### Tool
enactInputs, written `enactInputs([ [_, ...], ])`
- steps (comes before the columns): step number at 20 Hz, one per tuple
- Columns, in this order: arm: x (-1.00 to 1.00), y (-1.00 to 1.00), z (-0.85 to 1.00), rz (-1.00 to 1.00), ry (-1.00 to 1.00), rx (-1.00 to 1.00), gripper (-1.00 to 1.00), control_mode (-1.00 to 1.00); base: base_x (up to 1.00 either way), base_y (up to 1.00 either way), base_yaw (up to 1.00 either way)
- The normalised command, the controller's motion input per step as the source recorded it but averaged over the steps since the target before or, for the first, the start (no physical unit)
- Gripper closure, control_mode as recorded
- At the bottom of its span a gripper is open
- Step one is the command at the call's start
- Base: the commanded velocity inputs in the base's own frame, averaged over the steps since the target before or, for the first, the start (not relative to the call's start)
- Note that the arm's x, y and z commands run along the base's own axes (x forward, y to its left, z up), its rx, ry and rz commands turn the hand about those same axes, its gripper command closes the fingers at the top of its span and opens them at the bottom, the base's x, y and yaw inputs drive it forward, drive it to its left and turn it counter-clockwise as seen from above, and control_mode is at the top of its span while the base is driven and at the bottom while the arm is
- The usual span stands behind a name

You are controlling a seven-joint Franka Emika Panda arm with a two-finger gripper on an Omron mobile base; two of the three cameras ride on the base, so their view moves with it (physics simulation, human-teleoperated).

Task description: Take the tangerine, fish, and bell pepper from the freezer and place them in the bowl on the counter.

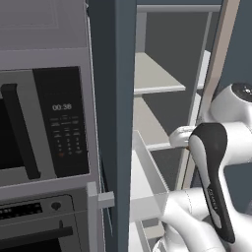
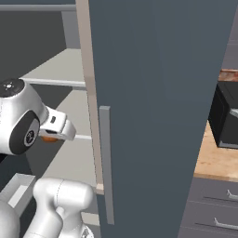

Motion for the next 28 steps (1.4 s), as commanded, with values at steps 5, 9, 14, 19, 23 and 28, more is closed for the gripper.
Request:
enactInputs([
  [5,0.0,0.0,0.0,0.0,0.0,0.0,1.0,1.0,-0.3,-0.42,0.0],
  [9,0.0,0.0,0.0,0.0,0.0,0.0,1.0,1.0,-0.45,-0.73,-0.01],
  [14,0.0,0.0,0.0,0.0,0.0,0.0,1.0,1.0,-0.15,-0.93,-0.02],
  [19,0.0,0.0,0.0,0.0,0.0,0.0,1.0,1.0,0.0,-1.0,-0.04],
  [23,0.0,0.0,0.0,0.0,0.0,0.0,1.0,1.0,0.0,-1.0,-0.04],
  [28,0.0,0.0,0.0,0.0,0.0,0.0,1.0,1.0,0.0,-1.0,-0.04],
])
